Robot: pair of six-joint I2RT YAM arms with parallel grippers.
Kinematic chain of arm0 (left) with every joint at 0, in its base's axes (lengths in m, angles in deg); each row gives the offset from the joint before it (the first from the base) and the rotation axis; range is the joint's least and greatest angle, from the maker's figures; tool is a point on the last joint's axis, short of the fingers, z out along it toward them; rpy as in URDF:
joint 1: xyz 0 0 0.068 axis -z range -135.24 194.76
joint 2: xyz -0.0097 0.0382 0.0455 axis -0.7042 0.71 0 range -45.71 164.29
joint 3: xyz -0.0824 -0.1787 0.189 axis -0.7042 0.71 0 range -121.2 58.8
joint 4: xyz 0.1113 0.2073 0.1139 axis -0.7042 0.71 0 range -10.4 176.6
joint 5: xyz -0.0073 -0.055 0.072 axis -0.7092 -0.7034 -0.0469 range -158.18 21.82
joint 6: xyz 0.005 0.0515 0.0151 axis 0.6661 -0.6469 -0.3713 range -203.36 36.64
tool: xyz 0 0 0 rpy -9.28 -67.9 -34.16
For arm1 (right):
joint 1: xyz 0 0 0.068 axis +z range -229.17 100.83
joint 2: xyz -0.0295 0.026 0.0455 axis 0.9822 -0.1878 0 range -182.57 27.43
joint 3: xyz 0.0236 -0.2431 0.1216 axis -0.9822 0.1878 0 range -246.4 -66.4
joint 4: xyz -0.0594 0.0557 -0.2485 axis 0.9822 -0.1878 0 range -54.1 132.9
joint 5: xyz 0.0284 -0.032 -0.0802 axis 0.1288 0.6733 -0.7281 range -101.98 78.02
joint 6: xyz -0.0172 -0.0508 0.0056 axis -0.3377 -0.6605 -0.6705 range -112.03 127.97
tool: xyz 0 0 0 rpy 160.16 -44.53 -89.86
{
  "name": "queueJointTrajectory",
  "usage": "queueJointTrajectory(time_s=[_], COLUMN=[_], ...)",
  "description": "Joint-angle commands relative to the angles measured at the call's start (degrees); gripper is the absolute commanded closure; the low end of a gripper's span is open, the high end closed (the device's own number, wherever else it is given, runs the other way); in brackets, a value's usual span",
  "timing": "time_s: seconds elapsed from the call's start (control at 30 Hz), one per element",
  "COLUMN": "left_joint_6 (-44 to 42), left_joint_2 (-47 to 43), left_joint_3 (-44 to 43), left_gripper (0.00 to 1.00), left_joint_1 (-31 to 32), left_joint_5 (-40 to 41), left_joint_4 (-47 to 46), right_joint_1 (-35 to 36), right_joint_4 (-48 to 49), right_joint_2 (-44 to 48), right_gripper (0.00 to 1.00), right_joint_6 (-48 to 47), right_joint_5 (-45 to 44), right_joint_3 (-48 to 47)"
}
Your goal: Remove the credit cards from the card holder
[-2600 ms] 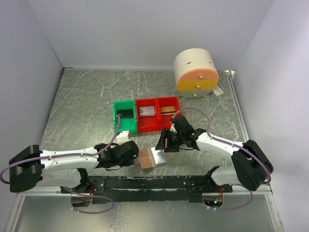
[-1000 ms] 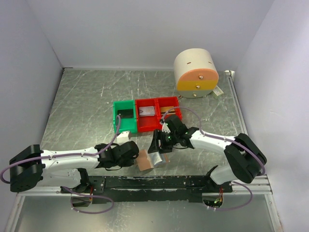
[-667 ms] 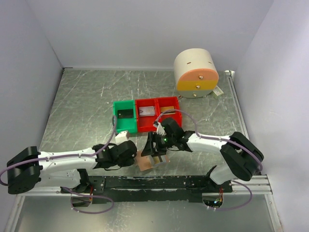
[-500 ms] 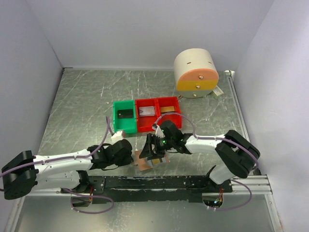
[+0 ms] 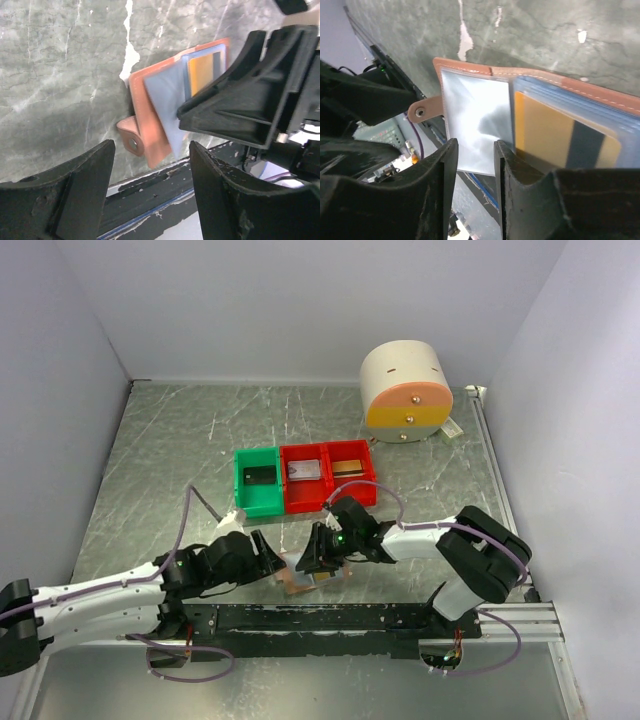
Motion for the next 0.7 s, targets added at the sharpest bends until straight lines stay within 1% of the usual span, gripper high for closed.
queueJointTrajectory(time_s=[0.0, 0.1, 0.17, 0.27, 0.37, 0.6, 0.67], left_joint_6=[1.2, 0.9, 0.3, -0.1, 0.5, 4.9, 6.5], left_joint_2=[-4.3, -5.1, -4.7, -2.9, -0.5, 5.3, 7.3], left_joint_3=[-1.9, -3.9, -4.9, -6.6, -6.2, -1.6, 0.2], left_gripper=[0.28, 0.29, 0.32, 0.38, 0.46, 0.56, 0.61], left_joint_1=[-0.3, -0.3, -0.3, -0.3, -0.3, -0.3, -0.3], left_joint_5=[1.8, 1.8, 1.0, -1.7, -4.6, -6.2, -6.1], left_joint_4=[2.9, 3.8, 3.1, 0.0, -5.7, -18.6, -21.3], right_joint_1=[0.5, 0.5, 0.6, 0.6, 0.7, 0.7, 0.6], right_joint_4=[-4.3, -4.9, -5.3, -6.0, -5.8, -6.2, -7.0], right_joint_2=[-0.5, -0.5, -0.6, -0.6, -0.4, -0.4, -0.3], right_gripper=[0.67, 0.73, 0.79, 0.84, 0.86, 0.87, 0.87], right_joint_6=[-1.6, -2.1, -2.3, -2.7, -2.5, -2.6, -2.9], right_joint_5=[-3.8, -4.4, -4.7, -5.3, -5.8, -6.2, -6.3], right_joint_3=[-0.6, -0.9, -1.1, -1.2, -0.7, -0.4, -1.0])
